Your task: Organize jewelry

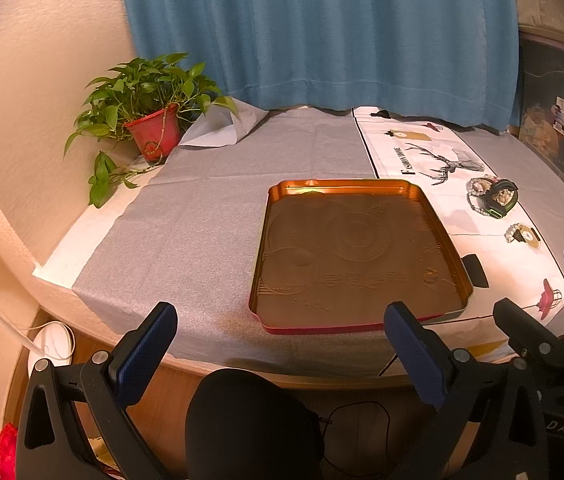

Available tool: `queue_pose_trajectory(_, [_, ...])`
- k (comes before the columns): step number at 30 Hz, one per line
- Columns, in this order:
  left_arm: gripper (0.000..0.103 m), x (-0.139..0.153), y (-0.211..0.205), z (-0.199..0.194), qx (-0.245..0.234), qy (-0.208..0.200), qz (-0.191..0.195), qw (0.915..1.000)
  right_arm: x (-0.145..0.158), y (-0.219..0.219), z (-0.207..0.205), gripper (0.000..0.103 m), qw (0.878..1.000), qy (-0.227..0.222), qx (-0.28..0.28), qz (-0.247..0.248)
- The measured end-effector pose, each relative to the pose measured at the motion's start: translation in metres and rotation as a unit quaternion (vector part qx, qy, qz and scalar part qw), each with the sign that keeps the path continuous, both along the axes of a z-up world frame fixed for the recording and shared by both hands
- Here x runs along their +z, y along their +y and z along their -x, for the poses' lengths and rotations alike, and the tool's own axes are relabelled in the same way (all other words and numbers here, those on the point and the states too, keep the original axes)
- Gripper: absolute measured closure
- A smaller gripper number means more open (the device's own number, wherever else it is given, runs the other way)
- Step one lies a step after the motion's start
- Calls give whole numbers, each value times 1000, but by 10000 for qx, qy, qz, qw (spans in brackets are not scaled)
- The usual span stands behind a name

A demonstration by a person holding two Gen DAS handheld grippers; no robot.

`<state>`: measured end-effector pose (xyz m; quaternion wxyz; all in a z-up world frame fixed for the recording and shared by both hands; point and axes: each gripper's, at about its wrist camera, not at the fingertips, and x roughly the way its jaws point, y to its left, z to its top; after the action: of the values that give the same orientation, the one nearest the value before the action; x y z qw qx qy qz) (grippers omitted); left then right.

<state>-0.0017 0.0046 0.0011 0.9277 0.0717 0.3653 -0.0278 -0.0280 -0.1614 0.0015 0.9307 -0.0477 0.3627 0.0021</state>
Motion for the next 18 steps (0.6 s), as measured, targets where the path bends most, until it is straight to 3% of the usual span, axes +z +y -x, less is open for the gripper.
queue_pose_trajectory(18, [0,0,-1,0,-5,0,-12,10000,0,0,1,0,10000,8,1,-6])
